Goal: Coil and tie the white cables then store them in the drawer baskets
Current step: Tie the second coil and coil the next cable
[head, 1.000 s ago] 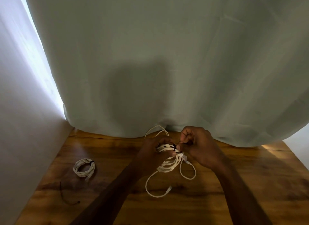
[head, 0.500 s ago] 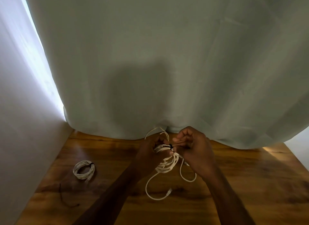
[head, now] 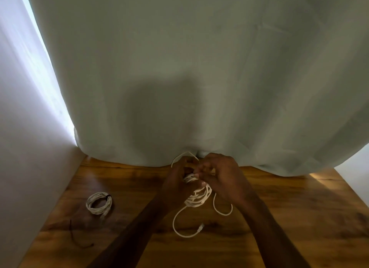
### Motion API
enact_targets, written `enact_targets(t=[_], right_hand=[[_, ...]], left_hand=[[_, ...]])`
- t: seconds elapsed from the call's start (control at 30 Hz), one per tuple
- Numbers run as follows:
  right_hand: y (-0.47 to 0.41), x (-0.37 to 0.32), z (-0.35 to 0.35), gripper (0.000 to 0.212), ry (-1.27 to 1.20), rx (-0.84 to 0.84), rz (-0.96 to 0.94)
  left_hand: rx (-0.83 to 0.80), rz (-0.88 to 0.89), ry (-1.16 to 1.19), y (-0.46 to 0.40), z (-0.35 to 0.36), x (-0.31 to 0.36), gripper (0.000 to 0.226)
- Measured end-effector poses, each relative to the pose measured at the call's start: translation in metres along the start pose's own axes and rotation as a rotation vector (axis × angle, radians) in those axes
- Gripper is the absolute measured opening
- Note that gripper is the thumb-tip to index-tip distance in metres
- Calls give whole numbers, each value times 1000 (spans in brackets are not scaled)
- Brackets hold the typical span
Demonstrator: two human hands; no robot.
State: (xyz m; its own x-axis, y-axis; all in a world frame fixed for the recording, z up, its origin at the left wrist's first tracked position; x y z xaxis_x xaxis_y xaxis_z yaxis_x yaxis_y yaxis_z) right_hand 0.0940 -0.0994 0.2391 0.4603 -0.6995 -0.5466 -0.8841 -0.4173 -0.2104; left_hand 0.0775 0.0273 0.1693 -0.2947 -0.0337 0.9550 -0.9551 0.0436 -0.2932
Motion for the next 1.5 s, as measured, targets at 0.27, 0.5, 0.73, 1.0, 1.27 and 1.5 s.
enact_targets(t=[0.27,0.5,0.73,1.0,1.27,1.5], right_hand=[[-18,25,-2,5,-393,66,231],[-16,40,21,7,-574,87,332],[-15,49,41,9,-699,29,346],[-1,56,87,12,-678,-127,305],[-12,43,153,28,-531,-122,335],[-36,10,201,16,-455,-273,291]], left_hand=[[5,138,-101,7,7,-1,10],[8,148,-34,12,7,-7,7],[87,-5,99,21,-9,-37,12],[295,-193,141,26,-54,-71,11],[348,-301,106,45,-104,-106,16],[355,-440,152,71,-153,-125,22]])
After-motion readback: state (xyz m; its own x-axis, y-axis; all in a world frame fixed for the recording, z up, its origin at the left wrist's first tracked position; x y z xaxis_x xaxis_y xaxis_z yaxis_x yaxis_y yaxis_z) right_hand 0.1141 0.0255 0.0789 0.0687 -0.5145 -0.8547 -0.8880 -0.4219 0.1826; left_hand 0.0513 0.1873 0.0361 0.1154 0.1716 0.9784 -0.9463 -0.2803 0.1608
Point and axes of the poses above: each hand's wrist, its own y-axis away from the middle knuckle, its own z-axis out of the palm, x = y × z, the point moved 6 cm from there along -y, towards the middle knuckle, and after that the axes turned 5 degrees about z, right-handed, at the moved point
